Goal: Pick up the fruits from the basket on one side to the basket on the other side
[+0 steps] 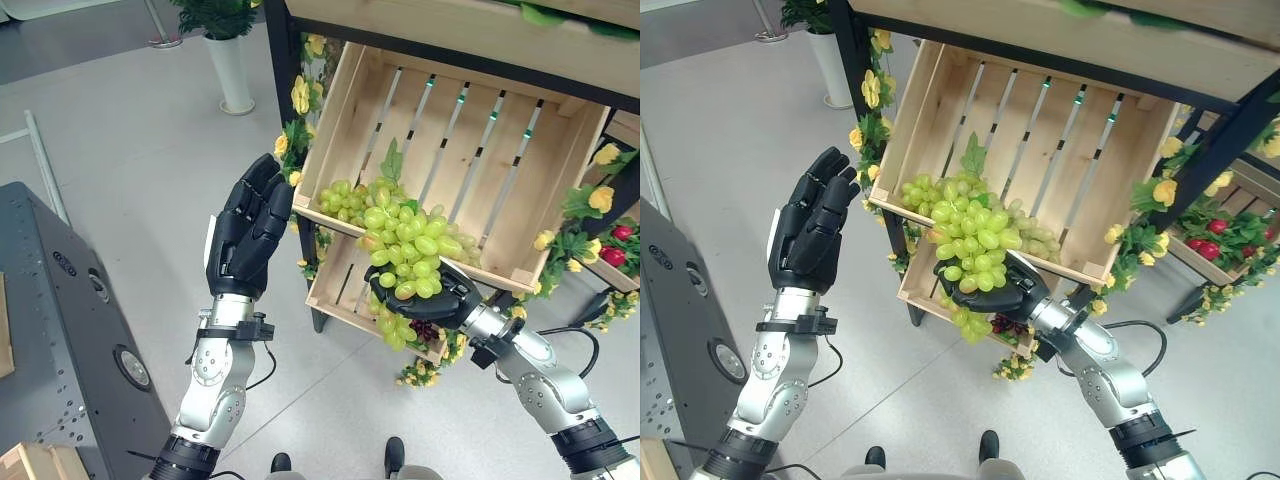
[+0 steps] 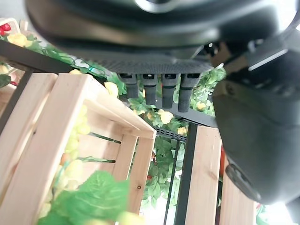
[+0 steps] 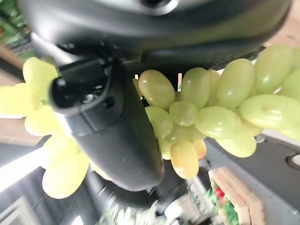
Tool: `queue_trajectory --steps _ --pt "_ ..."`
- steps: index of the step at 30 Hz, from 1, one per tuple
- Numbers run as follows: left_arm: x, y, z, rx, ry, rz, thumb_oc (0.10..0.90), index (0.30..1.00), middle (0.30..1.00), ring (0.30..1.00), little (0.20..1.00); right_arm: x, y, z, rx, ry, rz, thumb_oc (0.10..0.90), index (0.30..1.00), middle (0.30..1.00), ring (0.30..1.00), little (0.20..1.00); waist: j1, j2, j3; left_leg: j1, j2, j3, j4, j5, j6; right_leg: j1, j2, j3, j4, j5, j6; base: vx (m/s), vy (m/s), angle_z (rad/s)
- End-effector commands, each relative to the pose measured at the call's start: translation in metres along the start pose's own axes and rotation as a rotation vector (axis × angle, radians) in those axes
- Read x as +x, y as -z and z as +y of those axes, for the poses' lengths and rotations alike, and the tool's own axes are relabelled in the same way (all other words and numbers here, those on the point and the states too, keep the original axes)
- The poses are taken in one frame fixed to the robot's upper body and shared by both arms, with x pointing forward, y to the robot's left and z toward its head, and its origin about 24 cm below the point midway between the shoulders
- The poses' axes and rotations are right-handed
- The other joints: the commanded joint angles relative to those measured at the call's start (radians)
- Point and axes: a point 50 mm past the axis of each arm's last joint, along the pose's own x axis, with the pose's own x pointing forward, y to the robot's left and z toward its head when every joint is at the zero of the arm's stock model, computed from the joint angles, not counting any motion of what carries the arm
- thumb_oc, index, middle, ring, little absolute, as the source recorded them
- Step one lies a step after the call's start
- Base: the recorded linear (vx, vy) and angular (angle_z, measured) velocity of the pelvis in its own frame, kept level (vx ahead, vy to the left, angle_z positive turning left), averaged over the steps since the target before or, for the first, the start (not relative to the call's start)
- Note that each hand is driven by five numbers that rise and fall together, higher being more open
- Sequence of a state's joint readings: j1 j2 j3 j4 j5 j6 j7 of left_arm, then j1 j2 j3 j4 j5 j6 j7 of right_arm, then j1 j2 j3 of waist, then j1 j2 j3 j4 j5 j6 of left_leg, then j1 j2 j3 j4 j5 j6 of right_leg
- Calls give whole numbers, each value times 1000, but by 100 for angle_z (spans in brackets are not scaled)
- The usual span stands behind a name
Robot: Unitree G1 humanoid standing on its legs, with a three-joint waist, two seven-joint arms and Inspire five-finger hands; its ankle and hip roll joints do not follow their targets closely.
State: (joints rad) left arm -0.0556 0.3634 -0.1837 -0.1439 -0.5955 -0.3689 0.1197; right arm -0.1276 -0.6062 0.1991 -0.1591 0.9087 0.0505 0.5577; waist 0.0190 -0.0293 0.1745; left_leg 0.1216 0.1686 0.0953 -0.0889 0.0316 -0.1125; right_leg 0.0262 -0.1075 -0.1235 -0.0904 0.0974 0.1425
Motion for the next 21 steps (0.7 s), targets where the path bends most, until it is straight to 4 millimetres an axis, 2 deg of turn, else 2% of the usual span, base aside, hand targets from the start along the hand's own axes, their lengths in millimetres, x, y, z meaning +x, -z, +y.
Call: queue_trajectory --steps 1,6,10,15,21 --pt "25 -38 -12 21 100 -241 800 900 900 900 900 24 -85 29 -69 -288 -468 400 300 300 300 300 6 -49 -125 -77 -56 -36 2 -8 65 31 -21 -2 3 -37 -40 15 -11 10" --pt "29 -37 -14 16 103 -220 800 900 900 900 900 29 -107 34 -65 -274 -583 400 300 300 300 300 5 -41 -136 -77 -52 -50 2 -10 58 37 -25 -8 3 -45 -39 53 19 11" --pt "29 -36 -14 14 95 -201 800 900 900 900 900 30 -112 31 -155 -188 -577 400 300 300 300 300 4 -39 -145 -75 -54 -50 2 -16 58 37 -31 -5 3 -46 -36 60 40 4" --pt "30 -34 -13 26 85 -182 800 900 900 900 900 31 -121 18 -287 -109 -516 400 300 300 300 300 3 -43 -149 -70 -56 -43 2 -14 60 37 -40 -2 3 -40 -31 36 36 0" --pt "29 -31 -9 35 81 -163 800 900 900 900 900 27 -139 -13 -605 155 -446 400 300 300 300 300 8 -53 -152 -60 -56 -42 2 -20 61 47 -46 -8 3 -38 -26 21 8 0"
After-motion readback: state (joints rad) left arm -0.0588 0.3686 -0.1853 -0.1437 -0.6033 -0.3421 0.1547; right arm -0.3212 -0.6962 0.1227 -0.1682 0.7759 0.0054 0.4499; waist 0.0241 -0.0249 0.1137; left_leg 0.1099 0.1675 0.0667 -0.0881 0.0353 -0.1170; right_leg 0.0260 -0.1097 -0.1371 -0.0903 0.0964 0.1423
